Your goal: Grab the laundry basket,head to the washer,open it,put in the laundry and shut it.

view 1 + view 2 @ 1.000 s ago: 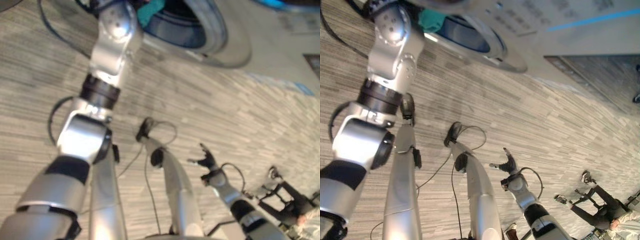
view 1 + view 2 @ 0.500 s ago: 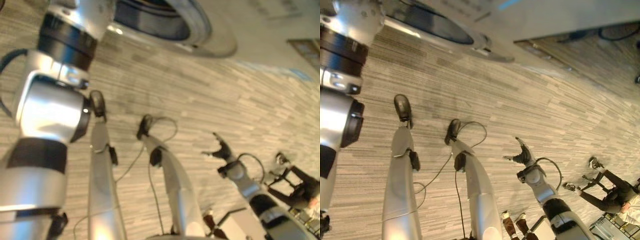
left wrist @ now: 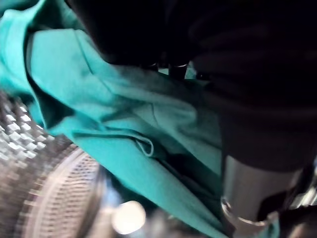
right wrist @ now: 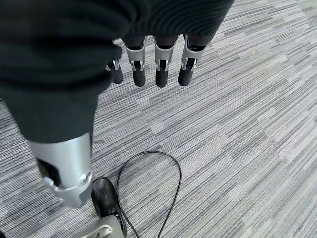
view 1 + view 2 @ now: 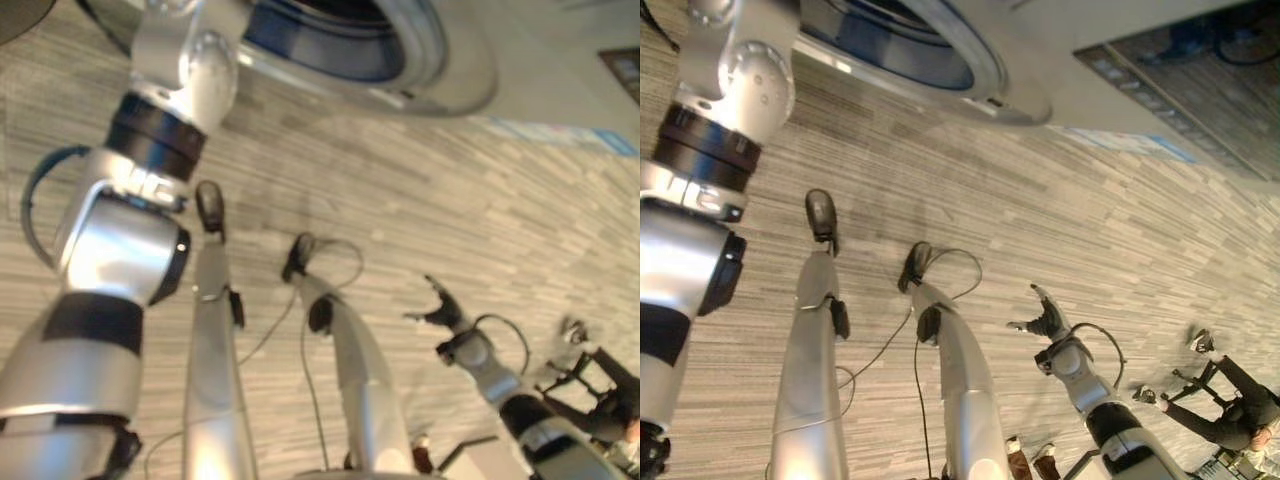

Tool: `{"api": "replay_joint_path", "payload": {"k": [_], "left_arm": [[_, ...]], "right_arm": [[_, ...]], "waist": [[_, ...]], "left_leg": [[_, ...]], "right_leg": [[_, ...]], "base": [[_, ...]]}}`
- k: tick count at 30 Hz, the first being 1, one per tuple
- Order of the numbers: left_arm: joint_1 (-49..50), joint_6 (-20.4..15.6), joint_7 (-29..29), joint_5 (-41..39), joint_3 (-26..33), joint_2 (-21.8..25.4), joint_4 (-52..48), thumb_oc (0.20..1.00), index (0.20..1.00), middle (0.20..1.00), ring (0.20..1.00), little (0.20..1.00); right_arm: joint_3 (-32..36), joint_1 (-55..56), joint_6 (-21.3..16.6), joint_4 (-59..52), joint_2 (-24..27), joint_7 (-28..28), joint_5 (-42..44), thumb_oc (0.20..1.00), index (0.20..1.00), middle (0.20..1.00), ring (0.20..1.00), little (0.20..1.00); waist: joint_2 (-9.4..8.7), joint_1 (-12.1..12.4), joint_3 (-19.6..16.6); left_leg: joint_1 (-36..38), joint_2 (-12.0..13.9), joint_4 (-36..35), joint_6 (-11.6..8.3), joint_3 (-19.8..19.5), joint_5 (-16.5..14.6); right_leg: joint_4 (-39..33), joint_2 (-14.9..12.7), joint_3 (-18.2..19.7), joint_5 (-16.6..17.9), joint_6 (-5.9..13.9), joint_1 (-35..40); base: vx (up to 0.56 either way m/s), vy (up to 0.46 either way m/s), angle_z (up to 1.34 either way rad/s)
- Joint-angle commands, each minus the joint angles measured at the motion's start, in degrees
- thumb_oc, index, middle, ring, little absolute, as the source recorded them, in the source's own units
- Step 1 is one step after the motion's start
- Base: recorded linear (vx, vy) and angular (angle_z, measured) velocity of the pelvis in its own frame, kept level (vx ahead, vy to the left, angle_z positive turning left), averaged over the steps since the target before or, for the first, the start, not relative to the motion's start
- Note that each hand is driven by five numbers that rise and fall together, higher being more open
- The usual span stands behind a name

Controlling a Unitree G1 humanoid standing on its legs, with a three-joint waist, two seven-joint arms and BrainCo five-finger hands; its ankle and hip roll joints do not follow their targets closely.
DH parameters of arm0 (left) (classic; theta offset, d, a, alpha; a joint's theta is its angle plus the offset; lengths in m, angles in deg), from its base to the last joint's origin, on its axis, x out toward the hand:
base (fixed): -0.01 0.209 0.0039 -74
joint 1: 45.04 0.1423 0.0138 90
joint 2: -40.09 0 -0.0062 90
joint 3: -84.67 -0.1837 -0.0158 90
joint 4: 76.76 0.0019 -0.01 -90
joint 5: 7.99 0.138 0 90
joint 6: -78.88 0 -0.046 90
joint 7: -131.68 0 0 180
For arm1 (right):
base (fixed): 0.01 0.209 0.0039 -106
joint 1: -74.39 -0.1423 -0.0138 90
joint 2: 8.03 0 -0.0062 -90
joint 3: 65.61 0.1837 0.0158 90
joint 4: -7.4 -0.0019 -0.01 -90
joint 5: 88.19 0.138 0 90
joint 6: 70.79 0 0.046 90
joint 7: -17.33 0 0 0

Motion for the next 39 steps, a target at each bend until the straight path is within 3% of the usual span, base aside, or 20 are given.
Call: {"api": "replay_joint_path", "payload": {"k": [1,2,3,5,7,8,9,10,11,16,19,22,23,26,35,39], "left_arm": [[-5.13,0.33,2.65,5.44,-1.43,-1.96,3.07,1.000,1.000,1.000,1.000,1.000],[-5.56,0.35,2.73,5.43,-1.56,-2.05,3.42,1.000,1.000,1.000,1.000,1.000],[-9.82,4.51,3.11,7.45,-4.04,-2.16,10.83,1.000,1.000,1.000,1.000,1.000],[-13.51,10.33,6.26,9.82,-3.66,0.03,26.23,1.000,1.000,1.000,1.000,1.000],[-17.24,12.05,7.95,14.57,-6.35,0.77,28.51,1.000,1.000,1.000,1.000,1.000],[-35.11,15.10,7.05,35.45,-24.34,1.86,31.51,1.000,1.000,1.000,1.000,1.000],[-35.56,15.08,7.10,35.60,-24.63,1.71,31.76,1.000,1.000,1.000,1.000,1.000],[-39.04,16.06,6.09,46.41,-32.39,2.51,32.69,1.000,1.000,1.000,1.000,1.000],[-41.32,19.07,7.09,63.35,-43.51,3.99,34.60,1.000,1.000,1.000,1.000,1.000],[-39.45,20.97,8.76,76.87,-49.99,6.02,34.21,1.000,1.000,1.000,1.000,1.000],[-37.11,21.49,7.10,76.64,-47.42,6.03,34.01,1.000,1.000,1.000,1.000,1.000],[-34.61,19.99,4.10,66.40,-38.07,5.36,33.32,1.000,1.000,1.000,1.000,1.000],[-34.39,19.98,4.02,66.32,-37.91,5.37,33.27,1.000,1.000,1.000,1.000,1.000],[-29.94,16.31,2.55,50.98,-25.96,3.19,31.61,1.000,1.000,1.000,1.000,1.000],[-25.95,12.23,3.02,40.65,-21.11,-0.04,24.76,1.000,1.000,1.000,1.000,1.000],[-19.68,9.34,6.49,34.17,-19.19,3.02,15.60,1.000,1.000,1.000,1.000,1.000]], "right_arm": [[0.58,5.31,-0.18,2.26,2.67,-0.08,0.58,1.000,1.000,1.000,1.000,1.000],[0.65,5.17,-0.19,2.29,2.60,-0.07,0.61,1.000,1.000,1.000,1.000,1.000],[0.64,4.44,-0.45,1.91,3.60,-0.10,1.10,1.000,1.000,1.000,1.000,1.000],[0.64,2.19,0.01,3.73,3.92,-0.19,1.76,1.000,1.000,1.000,1.000,1.000],[-0.07,0.88,0.29,5.65,3.87,-0.42,2.16,1.000,1.000,1.000,1.000,1.000],[0.77,-0.78,-0.27,6.63,6.46,0.62,3.76,1.000,1.000,1.000,1.000,1.000],[0.85,-1.04,-0.23,6.60,6.24,0.65,3.76,1.000,1.000,1.000,1.000,1.000],[1.37,-0.71,-1.30,5.67,7.96,0.89,3.15,1.000,1.000,1.000,1.000,1.000],[2.08,-0.51,-2.76,3.27,10.03,1.27,0.99,1.000,1.000,1.000,1.000,1.000],[2.22,0.45,-3.87,4.10,10.13,1.21,-0.73,1.000,1.000,1.000,1.000,1.000],[0.98,0.64,-4.13,5.34,9.80,0.79,-1.26,1.000,1.000,1.000,1.000,1.000],[-1.14,1.50,-3.79,6.63,8.39,0.57,-1.37,1.000,1.000,1.000,1.000,1.000],[-1.18,1.60,-3.84,6.73,8.46,0.53,-1.38,1.000,1.000,1.000,1.000,1.000],[-3.41,3.05,-3.04,10.81,5.61,0.97,-0.82,1.000,1.000,1.000,1.000,1.000],[-5.13,2.74,-2.50,13.91,3.63,1.32,0.93,1.000,1.000,1.000,1.000,1.000],[-4.10,4.05,-1.99,11.47,3.98,1.46,0.81,1.000,1.000,1.000,1.000,1.000]], "waist": [[2.86,-2.80,-2.55],[2.80,-2.75,-2.41],[3.10,-3.11,-3.10],[3.45,-2.97,-2.92],[3.72,-3.30,-2.71],[4.47,-4.95,-3.53],[4.18,-4.88,-3.24],[4.46,-5.50,-3.68],[4.42,-6.56,-4.07],[4.97,-7.48,-4.35],[4.70,-8.03,-4.29],[3.91,-7.99,-4.26],[4.03,-7.97,-4.35],[3.22,-7.16,-4.24],[3.69,-4.21,-3.16],[4.62,-2.74,-2.67]], "left_leg": [[0.33,0.17,-0.58,0.27,-0.30,-6.29],[0.34,0.18,-0.66,0.27,-0.30,-6.23],[0.40,0.26,-0.92,0.15,-0.12,-6.19],[0.68,0.24,-0.92,0.02,0.47,-6.53],[0.75,0.21,-0.77,0.22,0.72,-6.54],[1.73,0.47,-0.52,0.32,2.00,-7.29],[1.78,0.52,-0.61,0.37,2.09,-7.12],[2.23,0.79,-0.29,0.47,2.79,-7.66],[2.90,1.23,0.30,0.90,3.85,-8.64],[3.31,1.78,1.97,1.78,4.33,-10.28],[3.69,1.92,2.35,1.83,4.65,-10.89],[3.54,1.54,1.93,1.61,4.60,-10.77],[3.59,1.54,1.90,1.60,4.59,-10.76],[3.97,0.85,0.85,1.38,4.53,-10.30],[4.88,-0.03,0.17,1.61,3.21,-9.31],[5.27,-0.29,-0.02,1.57,2.97,-9.07]], "right_leg": [[2.05,0.82,-0.39,-5.29,0.94,5.37],[1.95,0.84,-0.40,-5.24,0.94,5.39],[0.79,0.84,-0.23,-4.88,1.06,5.81],[-0.61,0.76,0.33,-4.15,1.60,6.74],[-1.24,0.79,0.71,-3.23,1.97,7.05],[-3.15,0.71,2.50,-1.33,3.33,8.70],[-3.27,0.75,2.56,-1.15,3.32,8.73],[-3.96,0.54,3.21,-0.33,3.90,9.29],[-5.34,0.06,4.56,1.16,5.06,10.25],[-6.95,-0.78,6.05,2.78,6.20,11.92],[-8.59,-0.88,6.66,3.22,5.98,13.28],[-10.31,-0.63,6.25,3.11,5.65,14.40],[-10.35,-0.62,6.23,3.11,5.65,14.45],[-10.75,-0.01,5.48,2.25,4.93,14.73],[-5.98,1.23,3.76,-0.60,3.20,11.63],[-4.90,1.20,3.12,-1.50,2.69,11.18]], "base": [[0.00,0.000,0.00],[0.00,0.000,0.00],[0.00,0.000,0.00],[-0.01,0.071,0.00],[-0.03,0.133,-0.02],[-0.03,0.157,-0.02],[-0.04,0.223,-0.03],[-0.03,0.176,-0.02],[-0.03,0.205,-0.06],[0.00,0.058,-0.25],[0.00,0.000,-0.07],[0.00,-0.067,-0.09],[0.00,-0.051,-0.04],[0.01,-0.062,-0.02],[0.02,-0.038,0.03],[0.01,-0.017,0.05]]}}
